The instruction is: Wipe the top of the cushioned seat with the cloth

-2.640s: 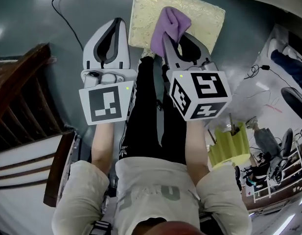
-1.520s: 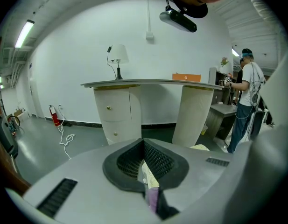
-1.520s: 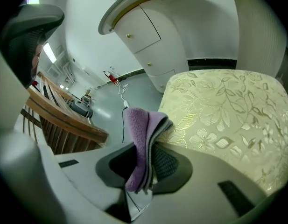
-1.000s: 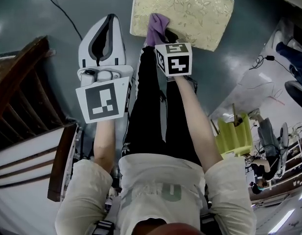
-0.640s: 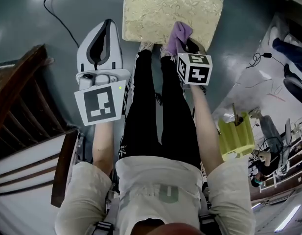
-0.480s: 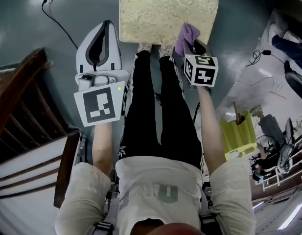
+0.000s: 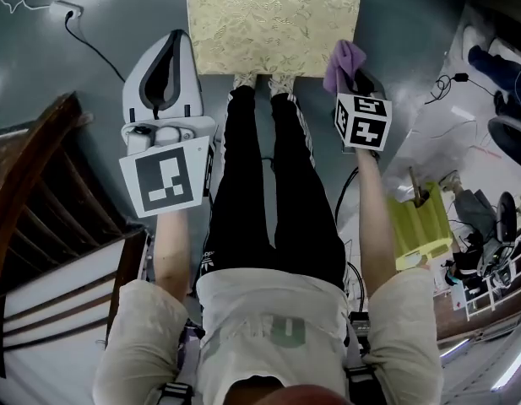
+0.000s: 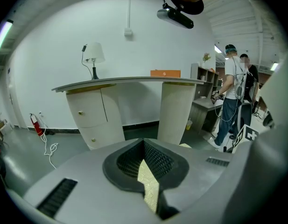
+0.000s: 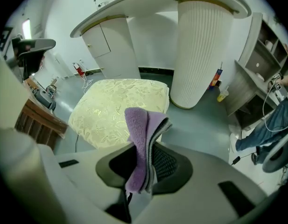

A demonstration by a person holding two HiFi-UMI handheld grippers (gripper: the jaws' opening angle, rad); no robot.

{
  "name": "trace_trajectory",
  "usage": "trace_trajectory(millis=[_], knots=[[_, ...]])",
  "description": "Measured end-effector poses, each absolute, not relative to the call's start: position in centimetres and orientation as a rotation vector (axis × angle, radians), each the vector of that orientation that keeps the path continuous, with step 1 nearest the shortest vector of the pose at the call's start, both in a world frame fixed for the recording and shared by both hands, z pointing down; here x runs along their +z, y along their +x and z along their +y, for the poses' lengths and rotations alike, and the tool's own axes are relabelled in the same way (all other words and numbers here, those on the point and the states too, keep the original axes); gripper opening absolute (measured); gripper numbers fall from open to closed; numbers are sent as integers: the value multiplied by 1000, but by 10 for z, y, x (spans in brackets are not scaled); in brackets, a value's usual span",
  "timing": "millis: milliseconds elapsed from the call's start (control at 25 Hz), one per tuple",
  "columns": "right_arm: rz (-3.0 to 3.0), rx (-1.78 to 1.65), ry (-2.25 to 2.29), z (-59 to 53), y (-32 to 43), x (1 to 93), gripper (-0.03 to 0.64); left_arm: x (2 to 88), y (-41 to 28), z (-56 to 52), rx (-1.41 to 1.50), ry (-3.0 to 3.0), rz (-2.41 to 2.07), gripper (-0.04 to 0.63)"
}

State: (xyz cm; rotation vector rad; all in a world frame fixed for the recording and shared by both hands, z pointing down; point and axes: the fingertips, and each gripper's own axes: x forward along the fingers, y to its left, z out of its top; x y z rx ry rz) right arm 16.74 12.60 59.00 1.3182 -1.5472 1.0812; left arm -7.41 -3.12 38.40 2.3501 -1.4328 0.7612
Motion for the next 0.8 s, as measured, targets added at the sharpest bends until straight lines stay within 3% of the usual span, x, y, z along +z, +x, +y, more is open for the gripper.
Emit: trace_trajectory(millis=[800], knots=[[-1445,1004,1364,132,191,598,89,392,-40,-32,745,2408,-1343,6]])
